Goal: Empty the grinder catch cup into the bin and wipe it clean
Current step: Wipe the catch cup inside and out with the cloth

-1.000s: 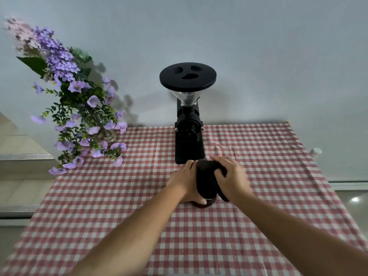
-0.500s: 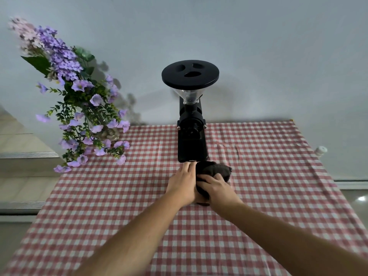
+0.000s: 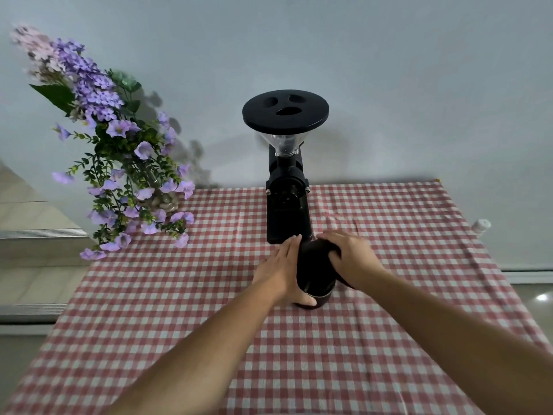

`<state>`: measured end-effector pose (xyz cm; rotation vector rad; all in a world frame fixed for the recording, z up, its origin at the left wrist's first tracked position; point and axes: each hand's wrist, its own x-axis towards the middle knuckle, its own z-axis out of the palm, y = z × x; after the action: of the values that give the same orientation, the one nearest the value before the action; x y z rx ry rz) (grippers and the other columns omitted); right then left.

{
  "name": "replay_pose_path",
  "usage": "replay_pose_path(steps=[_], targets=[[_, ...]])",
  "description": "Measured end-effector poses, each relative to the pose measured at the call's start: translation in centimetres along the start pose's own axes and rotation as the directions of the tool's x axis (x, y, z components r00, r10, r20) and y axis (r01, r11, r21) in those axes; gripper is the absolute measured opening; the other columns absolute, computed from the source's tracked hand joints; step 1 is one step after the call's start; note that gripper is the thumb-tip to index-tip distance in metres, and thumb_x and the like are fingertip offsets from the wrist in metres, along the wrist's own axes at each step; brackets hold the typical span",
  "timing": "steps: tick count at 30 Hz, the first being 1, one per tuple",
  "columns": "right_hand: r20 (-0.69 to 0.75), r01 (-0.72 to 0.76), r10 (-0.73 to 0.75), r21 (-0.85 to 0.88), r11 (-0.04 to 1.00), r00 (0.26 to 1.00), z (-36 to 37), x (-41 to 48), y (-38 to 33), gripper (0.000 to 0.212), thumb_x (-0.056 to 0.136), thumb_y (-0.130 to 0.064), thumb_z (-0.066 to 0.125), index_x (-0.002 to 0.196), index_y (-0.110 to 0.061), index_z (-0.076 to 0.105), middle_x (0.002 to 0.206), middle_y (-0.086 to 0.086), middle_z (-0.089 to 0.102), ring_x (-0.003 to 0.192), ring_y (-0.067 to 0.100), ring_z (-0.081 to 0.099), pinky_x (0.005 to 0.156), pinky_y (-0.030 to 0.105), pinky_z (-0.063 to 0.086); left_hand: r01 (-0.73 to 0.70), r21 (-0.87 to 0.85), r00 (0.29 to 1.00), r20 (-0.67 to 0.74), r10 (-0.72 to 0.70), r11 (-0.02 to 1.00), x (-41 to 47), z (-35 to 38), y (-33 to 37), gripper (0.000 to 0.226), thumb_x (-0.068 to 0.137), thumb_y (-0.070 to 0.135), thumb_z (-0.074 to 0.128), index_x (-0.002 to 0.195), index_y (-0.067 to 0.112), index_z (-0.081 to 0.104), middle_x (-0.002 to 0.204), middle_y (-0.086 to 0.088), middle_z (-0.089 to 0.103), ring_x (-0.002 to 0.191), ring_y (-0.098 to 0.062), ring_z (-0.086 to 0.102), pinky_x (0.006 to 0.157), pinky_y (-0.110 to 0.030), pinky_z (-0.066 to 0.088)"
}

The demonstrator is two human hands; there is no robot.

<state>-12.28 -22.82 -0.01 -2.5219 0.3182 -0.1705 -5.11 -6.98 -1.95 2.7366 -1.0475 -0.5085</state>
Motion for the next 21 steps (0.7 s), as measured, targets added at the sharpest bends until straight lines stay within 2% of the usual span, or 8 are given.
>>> replay_pose_path(steps=[2, 4, 6, 8, 13, 17, 19, 21], targets=[[0.119, -0.014, 0.021, -0.064, 0.998, 0.993, 1.9, -0.7, -0.9, 0.052, 0.088, 0.0, 0.043, 0.134, -0.023, 0.049, 0.15, 0.002, 0.038, 0.133, 0.024, 0.036, 0.111, 0.038, 0.034, -0.027, 0.028, 0.999, 0.024, 0.027, 0.999, 0.2, -0.1, 0.1, 0.133, 0.062, 0.062, 0.08, 0.154, 0.022, -0.008, 0.164, 0.005, -0.001, 0.147, -0.02, 0.019, 0.107, -0.046, 0.04], [0.216, 0.045, -0.021, -0.109, 0.993, 0.976, 3.8, -2.6, -1.1, 0.057, 0.09, -0.002, 0.042, 0.141, -0.028, 0.039, 0.157, -0.003, 0.023, 0.129, 0.026, 0.034, 0.107, 0.041, 0.036, -0.039, 0.033, 0.999, 0.006, 0.039, 0.999, 0.4, 0.0, -0.1, 0.125, 0.069, 0.057, 0.079, 0.155, 0.023, -0.005, 0.164, 0.005, 0.001, 0.147, -0.019, 0.02, 0.105, -0.042, 0.042], [0.217, 0.127, -0.109, -0.073, 0.989, 0.97, 4.4, -4.5, -0.7, 0.058, 0.092, 0.001, 0.04, 0.142, -0.029, 0.037, 0.154, -0.009, 0.027, 0.108, 0.021, 0.041, 0.093, 0.034, 0.045, -0.04, 0.024, 0.999, -0.009, 0.04, 0.999, 0.3, 0.0, -0.1, 0.115, 0.077, 0.045, 0.077, 0.155, 0.025, -0.004, 0.164, 0.005, 0.002, 0.146, -0.02, 0.023, 0.103, -0.04, 0.043], [0.228, 0.195, -0.181, -0.037, 0.98, 0.957, 3.8, -5.3, -0.2, 0.057, 0.093, 0.001, 0.04, 0.139, -0.031, 0.041, 0.151, -0.013, 0.033, 0.099, 0.016, 0.041, 0.088, 0.03, 0.046, -0.035, 0.021, 0.999, -0.011, 0.035, 0.999, 0.2, 0.1, -0.1, 0.122, 0.069, 0.056, 0.079, 0.155, 0.026, -0.003, 0.164, 0.007, 0.002, 0.145, -0.019, 0.024, 0.103, -0.041, 0.044], [0.372, 0.31, -0.233, -0.162, 0.937, 0.899, 0.1, -2.6, 0.8, 0.042, 0.091, -0.004, 0.047, 0.122, -0.029, 0.062, 0.137, -0.015, 0.052, 0.119, 0.012, 0.042, 0.103, 0.03, 0.04, -0.012, 0.031, 1.0, 0.027, 0.012, 0.999, 0.5, 0.4, -0.2, 0.135, 0.058, 0.067, 0.079, 0.154, 0.026, -0.006, 0.164, 0.008, 0.003, 0.145, -0.018, 0.024, 0.107, -0.045, 0.04], [0.177, 0.212, -0.204, -0.03, 0.977, 0.963, -2.1, 0.0, -1.0, 0.047, 0.083, 0.005, 0.043, 0.113, -0.022, 0.068, 0.122, -0.003, 0.065, 0.114, 0.014, 0.055, 0.098, 0.022, 0.042, -0.056, 0.011, 0.998, -0.002, 0.056, 0.998, 0.5, 0.5, -0.5, 0.13, 0.059, 0.066, 0.079, 0.154, 0.025, 0.001, 0.161, 0.007, 0.014, 0.142, -0.019, 0.032, 0.107, -0.045, 0.041], [0.139, 0.201, -0.193, -0.046, 0.978, 0.971, -1.4, 0.0, -1.5, 0.054, 0.085, 0.005, 0.041, 0.125, -0.027, 0.059, 0.135, -0.005, 0.055, 0.117, 0.017, 0.049, 0.103, 0.025, 0.039, -0.046, 0.023, 0.999, -0.01, 0.047, 0.999, 0.4, 0.5, -0.4, 0.128, 0.06, 0.065, 0.079, 0.154, 0.024, 0.002, 0.161, 0.007, 0.015, 0.139, -0.018, 0.036, 0.105, -0.042, 0.043], [0.252, 0.153, -0.095, -0.22, 0.964, 0.963, 0.6, -1.3, -1.1, 0.059, 0.09, -0.003, 0.046, 0.142, -0.03, 0.036, 0.153, -0.008, 0.031, 0.128, 0.023, 0.036, 0.107, 0.036, 0.037, -0.026, 0.035, 1.0, -0.004, 0.026, 0.999, 0.4, 0.4, -0.3, 0.131, 0.06, 0.065, 0.08, 0.154, 0.025, -0.002, 0.163, 0.006, 0.008, 0.141, -0.019, 0.033, 0.104, -0.042, 0.043]])
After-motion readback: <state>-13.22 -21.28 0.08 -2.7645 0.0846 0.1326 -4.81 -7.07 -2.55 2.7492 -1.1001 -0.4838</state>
